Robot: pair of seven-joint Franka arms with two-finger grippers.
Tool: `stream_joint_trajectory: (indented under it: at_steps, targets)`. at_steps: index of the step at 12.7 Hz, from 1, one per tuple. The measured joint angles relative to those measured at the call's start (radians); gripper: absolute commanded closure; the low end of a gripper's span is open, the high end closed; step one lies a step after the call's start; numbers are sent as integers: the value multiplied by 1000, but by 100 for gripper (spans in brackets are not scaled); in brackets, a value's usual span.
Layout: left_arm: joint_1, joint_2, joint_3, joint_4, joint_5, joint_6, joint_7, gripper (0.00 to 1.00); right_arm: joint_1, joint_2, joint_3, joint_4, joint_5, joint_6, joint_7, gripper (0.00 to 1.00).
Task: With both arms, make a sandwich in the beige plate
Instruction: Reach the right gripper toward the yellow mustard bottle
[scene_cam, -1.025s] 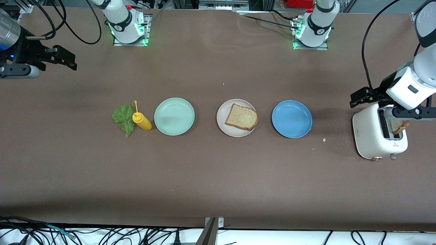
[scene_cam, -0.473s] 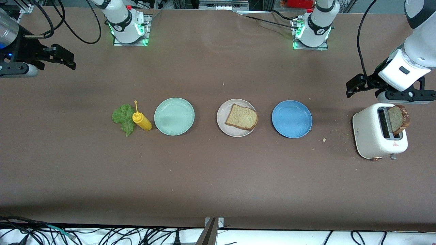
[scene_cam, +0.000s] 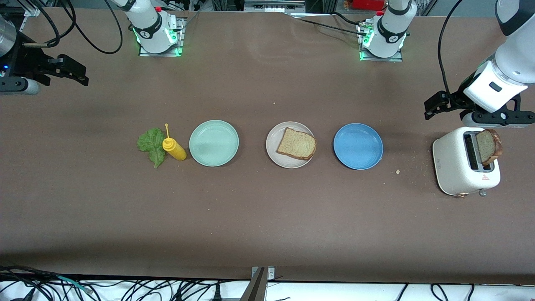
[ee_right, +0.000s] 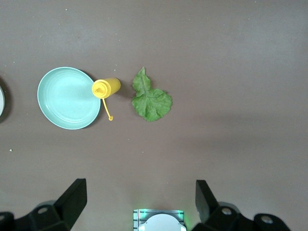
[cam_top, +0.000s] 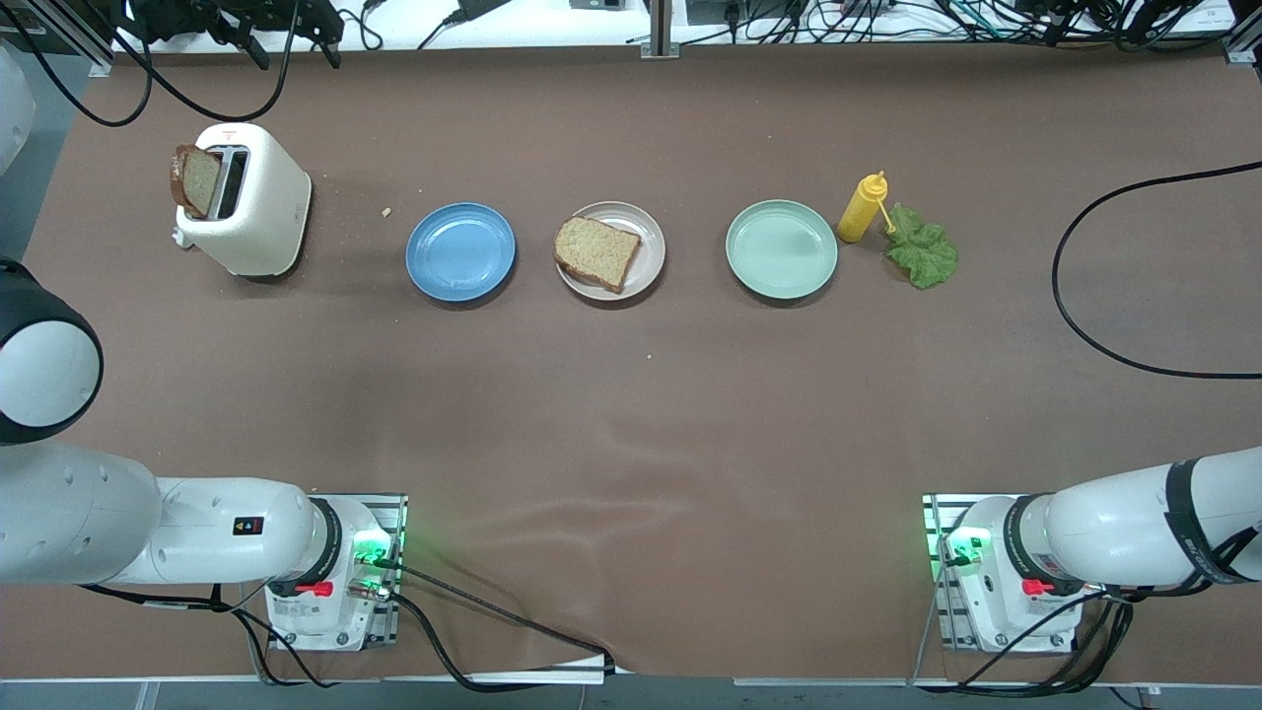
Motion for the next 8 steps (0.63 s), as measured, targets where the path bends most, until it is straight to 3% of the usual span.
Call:
stream_joint_trajectory:
  at_steps: [8]
  targets:
    - [0,1,0,-1,0,0,0,0,-1,173,-1,-9,0,47,0,0]
